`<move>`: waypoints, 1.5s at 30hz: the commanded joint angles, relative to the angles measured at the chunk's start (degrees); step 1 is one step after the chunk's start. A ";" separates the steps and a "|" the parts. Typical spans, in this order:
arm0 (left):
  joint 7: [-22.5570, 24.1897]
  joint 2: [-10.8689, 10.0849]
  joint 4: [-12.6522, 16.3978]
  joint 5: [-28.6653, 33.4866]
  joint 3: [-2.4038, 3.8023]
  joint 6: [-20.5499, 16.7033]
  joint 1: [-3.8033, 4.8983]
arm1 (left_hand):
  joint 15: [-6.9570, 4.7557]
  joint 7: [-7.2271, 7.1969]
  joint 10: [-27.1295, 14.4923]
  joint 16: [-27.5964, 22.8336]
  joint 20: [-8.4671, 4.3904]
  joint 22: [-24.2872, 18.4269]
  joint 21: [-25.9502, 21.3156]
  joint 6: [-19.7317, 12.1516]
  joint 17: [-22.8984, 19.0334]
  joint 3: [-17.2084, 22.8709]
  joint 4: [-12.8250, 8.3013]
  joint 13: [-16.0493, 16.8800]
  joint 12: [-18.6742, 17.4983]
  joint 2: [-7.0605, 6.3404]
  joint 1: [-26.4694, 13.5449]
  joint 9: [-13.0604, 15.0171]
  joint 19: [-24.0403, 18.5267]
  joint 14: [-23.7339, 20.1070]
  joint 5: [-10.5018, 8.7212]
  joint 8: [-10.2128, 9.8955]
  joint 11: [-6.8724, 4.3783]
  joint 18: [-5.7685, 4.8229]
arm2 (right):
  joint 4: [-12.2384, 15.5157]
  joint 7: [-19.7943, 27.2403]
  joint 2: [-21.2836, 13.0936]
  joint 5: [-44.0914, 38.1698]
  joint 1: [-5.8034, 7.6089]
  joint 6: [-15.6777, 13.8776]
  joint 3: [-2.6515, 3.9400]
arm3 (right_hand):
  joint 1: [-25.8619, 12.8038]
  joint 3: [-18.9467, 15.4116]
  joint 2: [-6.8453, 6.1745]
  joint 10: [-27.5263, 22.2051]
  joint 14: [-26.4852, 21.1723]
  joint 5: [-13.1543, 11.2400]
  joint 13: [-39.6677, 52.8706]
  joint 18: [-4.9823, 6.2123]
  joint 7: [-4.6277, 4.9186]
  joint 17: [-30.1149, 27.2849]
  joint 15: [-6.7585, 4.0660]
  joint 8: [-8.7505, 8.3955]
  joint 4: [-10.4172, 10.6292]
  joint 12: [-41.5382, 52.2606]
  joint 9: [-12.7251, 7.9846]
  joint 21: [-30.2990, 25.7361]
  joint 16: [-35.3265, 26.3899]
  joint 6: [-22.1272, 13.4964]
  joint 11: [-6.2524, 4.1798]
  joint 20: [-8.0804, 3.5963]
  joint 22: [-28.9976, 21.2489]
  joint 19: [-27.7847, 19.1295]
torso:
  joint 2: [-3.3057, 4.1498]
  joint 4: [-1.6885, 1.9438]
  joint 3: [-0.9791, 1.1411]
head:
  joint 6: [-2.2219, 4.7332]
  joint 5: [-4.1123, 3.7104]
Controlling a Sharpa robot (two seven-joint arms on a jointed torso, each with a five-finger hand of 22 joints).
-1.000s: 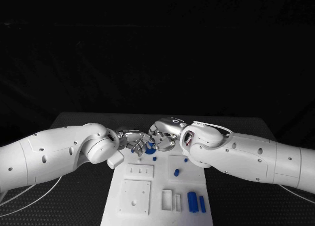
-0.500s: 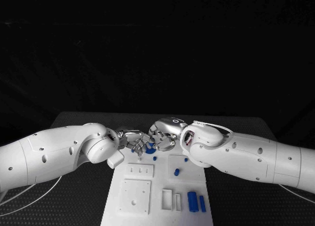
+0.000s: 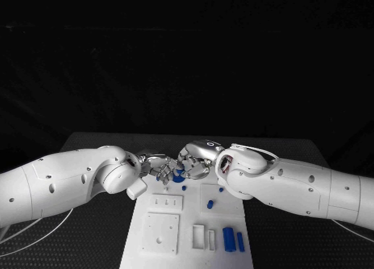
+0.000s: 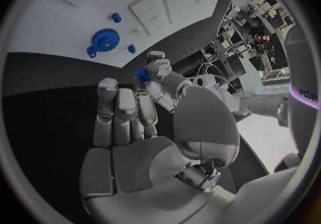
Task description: Assemble the parts on the task board
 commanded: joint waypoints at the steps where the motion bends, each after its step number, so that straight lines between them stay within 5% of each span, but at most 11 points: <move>1: 0.40 -0.14 -0.33 -0.96 0.00 -1.41 0.04 | 0.40 0.42 -0.34 -0.45 -1.44 0.60 -0.31 0.09 -0.25 0.58 -0.66 -0.36 -0.60 1.19 1.85 -0.28 -0.58 -0.28 -0.26 -0.67 0.29 -0.91 | 0.22 0.67 -0.09 0.93 -0.13 0.51 0.00 | -0.91 -0.82 -0.03 -0.33 -0.06 0.19 1.97 1.73 -0.58 -0.05 -0.46 0.66 0.06 -0.32 2.68 0.36 -0.11 1.65 -0.07 -0.30 0.64 0.19 | 0.02 -0.04 0.01 | -0.01 0.00; 22: 0.44 0.05 -0.44 -2.93 0.00 -1.11 0.04 | 0.60 0.32 1.07 -1.05 -1.15 0.69 -0.43 1.38 -0.97 0.58 -2.05 -1.41 -2.38 0.61 3.55 -0.46 -0.55 0.32 1.45 -2.31 0.33 -0.78 | -1.19 0.70 0.18 1.86 -0.39 0.26 -0.01 | -2.40 -2.96 -0.34 -1.28 -0.21 1.87 1.25 1.73 -0.55 -0.17 -0.48 0.09 1.16 -1.41 2.80 0.03 -0.36 1.10 -0.03 -0.28 0.45 -0.02 | 0.01 0.04 0.00 | -0.26 0.12; 26: 0.31 -0.02 -0.55 -4.47 -0.01 -2.90 0.04 | 0.28 -0.05 2.31 -0.86 -1.41 0.78 -0.16 2.50 -1.05 0.27 -2.48 -1.55 -2.63 0.15 3.60 -0.11 -0.06 1.12 3.47 -2.43 0.02 -0.74 | -1.56 1.64 -0.20 3.27 -0.39 0.30 -0.02 | -4.16 -5.64 -2.06 -5.29 -0.90 5.93 -1.52 1.73 0.28 -0.44 0.16 -1.60 1.00 -5.52 2.32 -0.62 -1.11 -1.81 0.74 0.03 0.27 -0.89 | -0.02 0.04 -0.01 | -0.16 0.24; 32: -3.54 -0.27 -0.81 -9.81 -0.01 -7.71 0.04 | -0.18 -1.18 6.28 -0.51 -1.75 1.20 0.32 5.75 -1.10 -0.20 -3.93 -2.44 -4.33 -1.69 2.76 0.92 -0.93 2.26 10.78 -2.95 -0.78 -1.25 | -1.16 3.77 -2.52 5.16 -0.96 -1.26 -0.02 | -8.54 -12.59 -3.85 -13.91 -5.69 10.65 -6.14 1.18 2.44 -1.59 2.16 -4.66 -0.26 -13.14 1.26 -3.98 -4.70 -7.71 2.76 1.95 -0.51 -5.96 | -0.02 0.01 0.04 | -0.23 0.25; 38: -4.84 -0.62 -0.78 -14.45 -0.02 -6.55 0.04 | -0.29 -1.38 7.34 -0.39 -1.81 1.21 0.66 6.52 -1.10 -0.27 -4.14 -2.66 -5.09 -2.01 2.75 1.26 -1.21 2.45 11.71 -3.47 -0.92 -1.25 | -1.20 5.35 -5.33 8.67 -1.20 -4.92 -0.02 | -9.61 -16.09 -4.34 -17.77 -9.42 12.96 -7.73 0.61 3.77 -3.08 3.41 -5.97 -1.36 -15.20 0.80 -6.85 -7.64 -10.68 4.05 3.59 -1.17 -9.93 | -0.03 -0.03 0.09 | -0.41 0.76; 45: -7.51 -1.04 -0.09 -27.70 -0.04 -3.48 0.04 | -0.74 -1.62 8.52 0.16 -2.29 1.23 1.64 7.39 -0.99 -0.35 -4.28 -2.60 -5.71 -2.26 3.02 2.02 -0.63 3.18 13.92 -4.00 -1.34 -1.25 | -1.90 5.74 -8.22 12.15 -1.19 -6.81 0.28 | -9.15 -16.58 -3.80 -17.78 -9.40 14.24 -8.40 0.89 3.69 -3.49 3.36 -5.53 -0.95 -14.89 1.02 -7.13 -7.72 -10.23 3.98 4.03 -1.18 -9.94 | -0.05 -0.06 0.14 | -0.64 1.44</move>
